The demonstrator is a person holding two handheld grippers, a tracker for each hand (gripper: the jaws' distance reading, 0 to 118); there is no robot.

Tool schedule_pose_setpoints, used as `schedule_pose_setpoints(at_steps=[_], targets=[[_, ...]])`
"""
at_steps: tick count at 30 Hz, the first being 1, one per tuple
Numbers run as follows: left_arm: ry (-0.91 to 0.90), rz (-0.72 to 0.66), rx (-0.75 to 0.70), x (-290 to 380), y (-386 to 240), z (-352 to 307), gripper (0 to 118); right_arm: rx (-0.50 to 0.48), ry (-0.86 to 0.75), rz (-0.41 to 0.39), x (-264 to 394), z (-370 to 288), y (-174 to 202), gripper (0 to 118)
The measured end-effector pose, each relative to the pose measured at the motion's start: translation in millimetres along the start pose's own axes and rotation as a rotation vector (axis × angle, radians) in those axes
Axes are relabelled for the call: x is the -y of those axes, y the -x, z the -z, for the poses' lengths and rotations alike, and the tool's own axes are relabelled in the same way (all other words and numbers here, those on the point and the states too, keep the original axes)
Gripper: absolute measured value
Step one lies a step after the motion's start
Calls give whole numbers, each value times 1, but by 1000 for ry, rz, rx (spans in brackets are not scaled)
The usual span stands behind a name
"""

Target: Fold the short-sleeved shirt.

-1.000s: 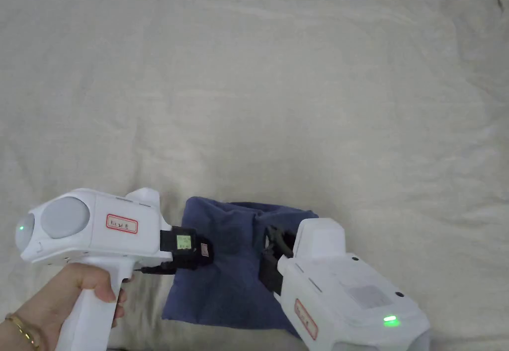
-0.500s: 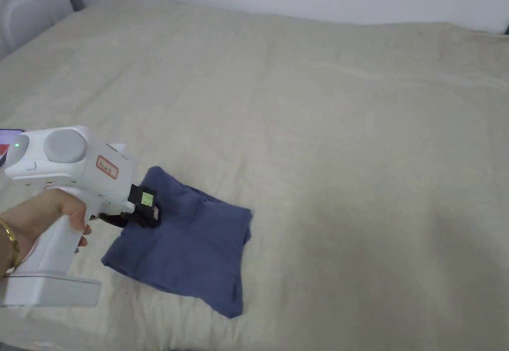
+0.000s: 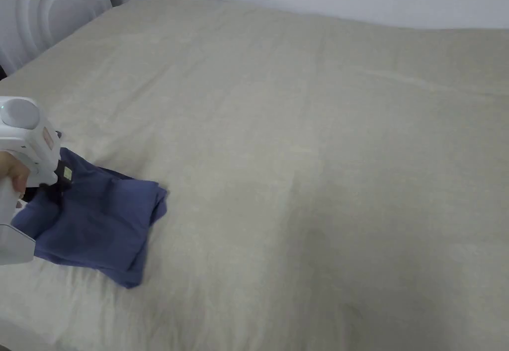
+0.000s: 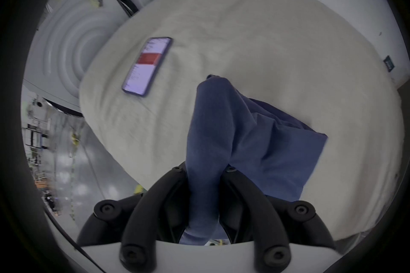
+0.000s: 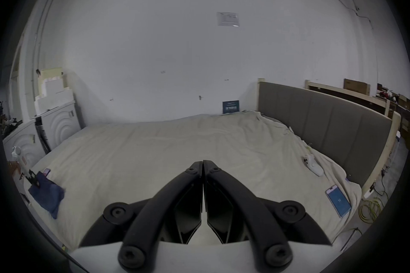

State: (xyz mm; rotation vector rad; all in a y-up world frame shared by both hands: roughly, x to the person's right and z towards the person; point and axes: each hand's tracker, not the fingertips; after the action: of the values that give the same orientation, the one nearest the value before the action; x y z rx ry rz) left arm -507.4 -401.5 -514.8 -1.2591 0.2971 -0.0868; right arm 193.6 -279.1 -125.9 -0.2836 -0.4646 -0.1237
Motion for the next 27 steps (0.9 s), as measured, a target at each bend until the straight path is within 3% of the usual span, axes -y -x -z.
schedule_pose_setpoints(at_steps=[3,5,6,7,8,12,18,23,27], targets=[[-63,27,-63,-12,6,15,25,25,24,6,1,9,19,0],[-74,29,-57,-9,8,22,53,23,35,20,2,14,25,0],[-85,30,-61,-8,9,22,79,19,40,23,2,17,27,0],[-105,12,-71,-7,11,18,96,15,43,27,3,19,28,0],[-136,-12,-102,-5,12,12,107,9,47,30,3,21,30,0],[-387,2,-133,3,1,-42,110,-40,53,23,4,15,27,0],[-851,-22,-8,40,-48,-174,111,-79,-4,-35,-5,2,8,0],[-1214,-38,204,103,-115,-258,118,-112,-70,-66,-14,-17,-10,0],[-1275,41,367,156,-178,-300,118,-149,-111,-91,-22,-31,-21,0]])
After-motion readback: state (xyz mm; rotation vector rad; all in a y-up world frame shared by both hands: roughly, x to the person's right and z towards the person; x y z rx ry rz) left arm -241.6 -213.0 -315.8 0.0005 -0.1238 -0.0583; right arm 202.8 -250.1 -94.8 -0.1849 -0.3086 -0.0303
